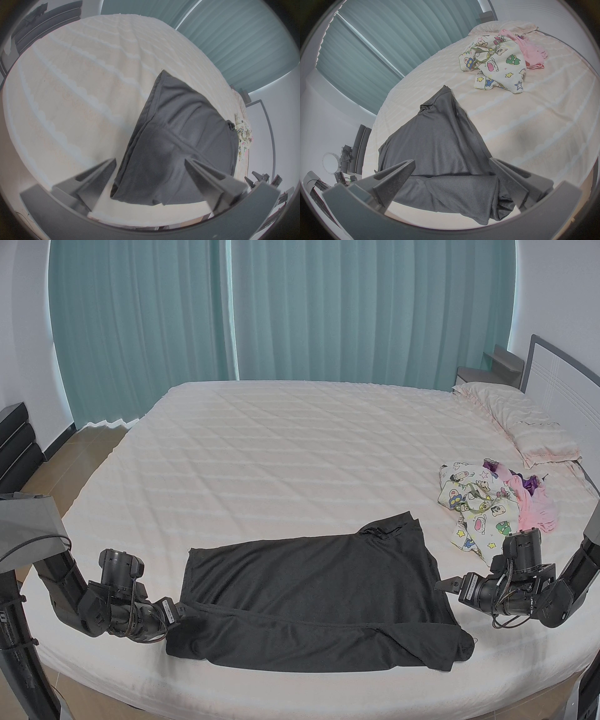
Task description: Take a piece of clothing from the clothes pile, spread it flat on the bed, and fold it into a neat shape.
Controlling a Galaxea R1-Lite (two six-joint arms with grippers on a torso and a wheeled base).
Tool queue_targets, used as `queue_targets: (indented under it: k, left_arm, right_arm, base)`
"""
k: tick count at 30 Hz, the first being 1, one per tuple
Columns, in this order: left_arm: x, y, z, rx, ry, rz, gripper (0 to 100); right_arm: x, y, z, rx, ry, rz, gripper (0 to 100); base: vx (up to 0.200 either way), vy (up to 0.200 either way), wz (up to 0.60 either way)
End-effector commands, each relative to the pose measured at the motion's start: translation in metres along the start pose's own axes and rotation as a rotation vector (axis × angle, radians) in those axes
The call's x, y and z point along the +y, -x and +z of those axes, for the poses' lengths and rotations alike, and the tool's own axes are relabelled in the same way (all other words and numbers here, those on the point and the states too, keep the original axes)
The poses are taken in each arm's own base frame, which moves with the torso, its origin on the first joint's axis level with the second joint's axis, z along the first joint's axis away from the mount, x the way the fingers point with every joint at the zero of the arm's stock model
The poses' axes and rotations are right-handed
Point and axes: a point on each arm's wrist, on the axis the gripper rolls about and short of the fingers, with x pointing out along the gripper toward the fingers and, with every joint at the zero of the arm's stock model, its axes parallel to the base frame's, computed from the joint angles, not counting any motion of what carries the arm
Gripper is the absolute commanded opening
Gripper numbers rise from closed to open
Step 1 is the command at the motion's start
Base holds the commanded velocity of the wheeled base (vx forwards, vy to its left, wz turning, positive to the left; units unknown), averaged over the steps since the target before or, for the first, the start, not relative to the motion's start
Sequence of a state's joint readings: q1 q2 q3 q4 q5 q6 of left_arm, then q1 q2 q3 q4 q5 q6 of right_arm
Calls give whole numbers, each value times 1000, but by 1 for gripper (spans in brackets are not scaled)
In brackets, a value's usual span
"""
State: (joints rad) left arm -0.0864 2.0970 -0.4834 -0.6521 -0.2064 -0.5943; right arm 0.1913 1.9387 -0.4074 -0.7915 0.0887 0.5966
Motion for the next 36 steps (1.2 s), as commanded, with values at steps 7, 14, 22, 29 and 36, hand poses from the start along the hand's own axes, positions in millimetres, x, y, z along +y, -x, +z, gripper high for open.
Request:
queue_targets:
  k: [7, 14, 22, 29, 36]
  left_arm:
    - [22, 5, -22, 80, -83, 79, 0]
    - [27, 8, -25, 63, -122, 145, 0]
    - [29, 7, -27, 70, -145, 165, 0]
    - [23, 11, -20, 30, -141, 135, 100]
    - [-3, 20, 17, -123, -47, 22, 100]
  right_arm:
    - [0, 0, -1, 9, 2, 8, 100]
    - [1, 0, -1, 10, 4, 12, 100]
    - [1, 0, -2, 9, 5, 11, 100]
    - [0, 0, -2, 13, 7, 9, 100]
    - [2, 1, -2, 11, 14, 13, 100]
  base:
    - [0, 0, 0]
    - [0, 0, 0]
    - [0, 0, 0]
    - [0, 0, 0]
    - [0, 0, 0]
